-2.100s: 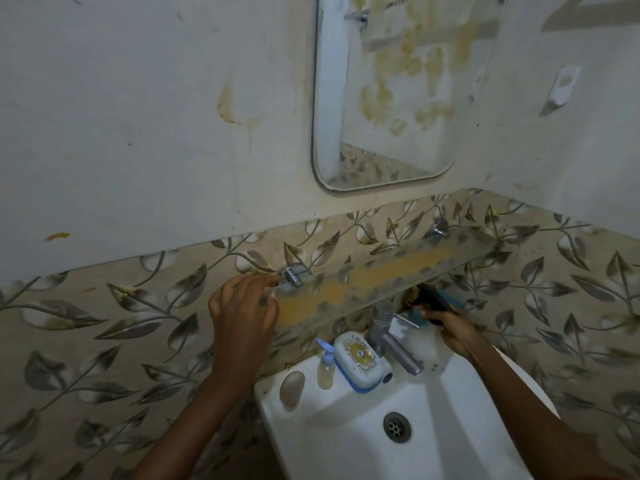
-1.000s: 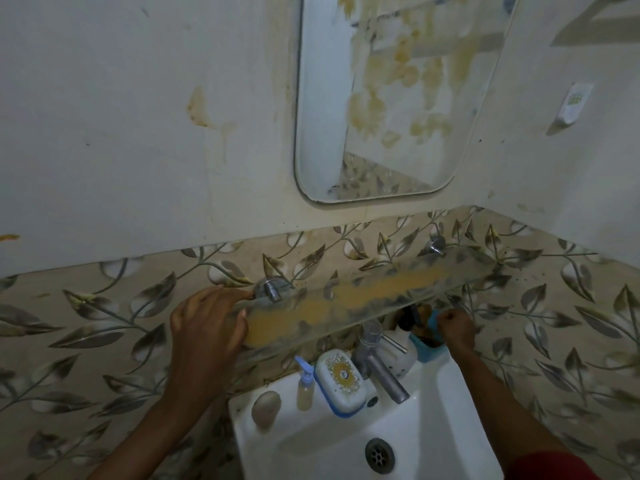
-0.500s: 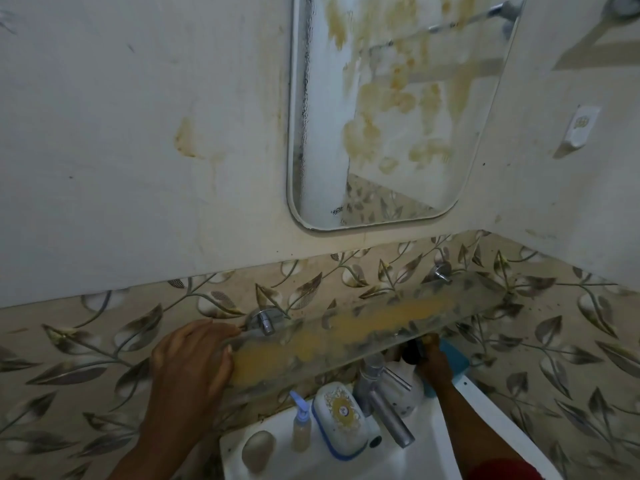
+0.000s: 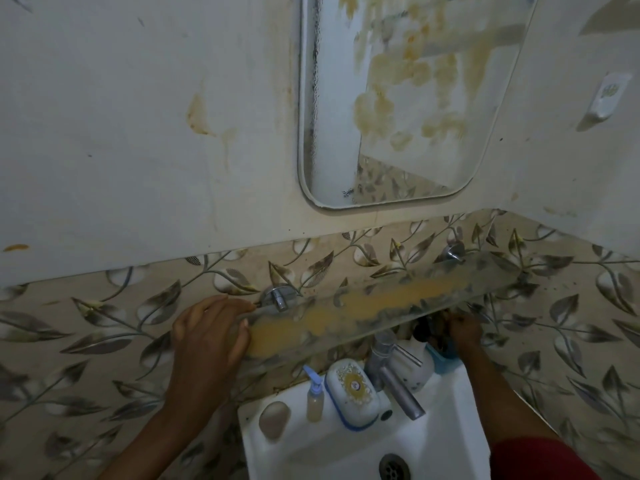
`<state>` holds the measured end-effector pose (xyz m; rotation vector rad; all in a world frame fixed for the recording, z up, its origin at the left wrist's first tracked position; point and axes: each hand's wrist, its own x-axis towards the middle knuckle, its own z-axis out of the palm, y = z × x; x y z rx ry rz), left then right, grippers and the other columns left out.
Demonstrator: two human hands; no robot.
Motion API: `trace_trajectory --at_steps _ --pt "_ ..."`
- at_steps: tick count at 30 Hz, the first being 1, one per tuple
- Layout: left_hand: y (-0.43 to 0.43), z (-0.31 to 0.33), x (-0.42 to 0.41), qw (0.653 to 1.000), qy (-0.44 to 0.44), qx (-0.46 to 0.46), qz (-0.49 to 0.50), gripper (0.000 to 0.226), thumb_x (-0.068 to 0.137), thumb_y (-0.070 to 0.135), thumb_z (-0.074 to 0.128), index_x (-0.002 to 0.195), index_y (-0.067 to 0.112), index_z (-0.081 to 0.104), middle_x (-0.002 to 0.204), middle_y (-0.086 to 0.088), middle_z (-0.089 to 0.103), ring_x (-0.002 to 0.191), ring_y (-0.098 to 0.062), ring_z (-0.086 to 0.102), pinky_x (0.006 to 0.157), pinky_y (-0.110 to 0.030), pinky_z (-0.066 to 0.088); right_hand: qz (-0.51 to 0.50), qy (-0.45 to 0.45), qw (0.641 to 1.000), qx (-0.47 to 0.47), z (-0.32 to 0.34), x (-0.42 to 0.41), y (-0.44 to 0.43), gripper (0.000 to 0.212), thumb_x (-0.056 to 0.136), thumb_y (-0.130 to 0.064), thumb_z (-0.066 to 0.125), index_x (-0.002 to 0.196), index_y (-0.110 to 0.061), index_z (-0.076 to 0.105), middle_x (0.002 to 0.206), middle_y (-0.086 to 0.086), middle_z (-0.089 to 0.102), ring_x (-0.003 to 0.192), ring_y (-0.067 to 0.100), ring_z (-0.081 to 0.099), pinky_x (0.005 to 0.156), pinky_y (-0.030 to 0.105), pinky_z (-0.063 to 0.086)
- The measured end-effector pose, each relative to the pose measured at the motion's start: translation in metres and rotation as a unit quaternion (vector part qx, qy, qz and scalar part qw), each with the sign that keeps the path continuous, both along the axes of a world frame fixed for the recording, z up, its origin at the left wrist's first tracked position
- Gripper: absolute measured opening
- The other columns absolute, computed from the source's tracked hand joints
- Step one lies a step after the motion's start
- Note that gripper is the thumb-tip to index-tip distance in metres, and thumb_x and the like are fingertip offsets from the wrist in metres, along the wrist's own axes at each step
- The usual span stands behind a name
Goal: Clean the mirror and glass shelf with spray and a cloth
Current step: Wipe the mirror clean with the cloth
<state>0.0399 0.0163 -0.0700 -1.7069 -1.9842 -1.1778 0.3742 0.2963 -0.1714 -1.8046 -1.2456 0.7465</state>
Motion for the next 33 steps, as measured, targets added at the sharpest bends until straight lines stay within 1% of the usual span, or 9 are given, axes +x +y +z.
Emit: trace_trajectory --at_steps 2,5,7,9,14,19,23,28,33 --pt "0.000 0.001 0.001 1.000 0.001 0.000 0.000 0.034 0.082 0.031 0.037 0.099 0.020 0.064 0.102 0.001 0.065 0.109 -0.014 0.044 0.087 -0.032 0.023 -0.039 0.098 0.994 0.024 0.014 0.004 0.000 0.015 0.090 0.002 0.044 0.082 0.005 0.056 0.106 0.036 0.060 0.083 0.041 0.055 0.069 0.042 0.045" --pt "-0.001 0.001 0.001 1.000 -0.003 0.001 0.000 0.034 0.082 0.032 0.037 0.100 0.021 0.064 0.102 0.001 0.065 0.109 -0.014 0.043 0.086 -0.028 0.020 -0.050 0.283 0.957 0.040 0.026 0.015 -0.003 0.017 0.090 -0.003 0.045 0.095 -0.001 0.061 0.111 0.021 0.060 0.073 0.029 0.057 0.058 0.022 0.054" --pt "-0.002 0.001 0.002 1.000 -0.005 0.000 -0.001 0.034 0.082 0.033 0.036 0.100 0.021 0.063 0.103 0.001 0.064 0.109 -0.015 0.043 0.086 -0.030 0.021 -0.038 0.384 0.922 0.030 0.029 0.024 -0.009 0.032 0.092 -0.009 0.042 0.119 0.002 0.056 0.128 0.019 0.056 0.093 0.033 0.060 0.079 0.035 0.054" --pt "-0.003 0.001 0.002 1.000 -0.005 -0.004 -0.001 0.035 0.082 0.033 0.036 0.101 0.021 0.063 0.103 0.000 0.064 0.110 -0.017 0.044 0.087 -0.031 0.021 -0.033 0.423 0.906 0.004 0.030 0.034 -0.020 0.042 0.096 -0.014 0.037 0.135 0.000 0.045 0.142 0.019 0.046 0.123 0.038 0.049 0.103 0.045 0.043" --pt "-0.003 0.004 0.004 1.000 -0.012 -0.006 -0.010 0.039 0.081 0.033 0.035 0.101 0.018 0.064 0.104 -0.003 0.065 0.110 -0.019 0.045 0.086 -0.031 0.021 -0.075 0.494 0.866 -0.021 0.038 0.052 -0.059 0.052 0.101 -0.027 0.024 0.146 -0.004 0.022 0.155 0.018 0.024 0.141 0.035 0.026 0.116 0.045 0.021" --pt "-0.003 0.004 0.003 0.999 -0.035 -0.012 -0.017 0.045 0.080 0.037 0.033 0.103 0.017 0.065 0.107 -0.004 0.066 0.113 -0.028 0.051 0.091 -0.040 0.028 -0.091 0.530 0.840 0.073 0.053 0.054 -0.108 0.046 0.098 -0.018 0.034 0.140 0.001 0.034 0.143 0.020 0.041 0.132 0.033 0.041 0.112 0.044 0.030" --pt "-0.003 0.002 0.002 0.999 -0.040 -0.022 -0.024 0.044 0.080 0.039 0.033 0.103 0.018 0.065 0.109 -0.002 0.065 0.115 -0.028 0.050 0.092 -0.040 0.027 -0.017 0.524 0.838 0.150 0.096 0.037 -0.143 0.033 0.097 -0.016 0.037 0.127 -0.008 0.046 0.122 0.013 0.053 0.100 0.020 0.057 0.091 0.036 0.046" --pt "-0.003 0.001 0.000 0.998 -0.057 -0.024 -0.034 0.039 0.080 0.038 0.037 0.102 0.022 0.065 0.110 0.001 0.065 0.114 -0.024 0.049 0.090 -0.034 0.023 0.100 0.511 0.830 0.202 0.148 0.004 -0.167 0.022 0.096 -0.010 0.038 0.090 -0.016 0.059 0.097 0.005 0.061 0.091 0.016 0.059 0.078 0.028 0.051" --pt "-0.009 0.009 0.005 0.995 -0.092 -0.013 -0.047 0.027 0.080 0.025 0.049 0.100 0.022 0.066 0.108 0.005 0.064 0.114 -0.024 0.051 0.095 -0.042 0.030 0.258 0.500 0.809 0.171 0.178 -0.050 -0.189 0.021 0.093 -0.006 0.041 0.086 -0.013 0.059 0.083 0.001 0.069 0.081 0.012 0.066 0.071 0.024 0.057"
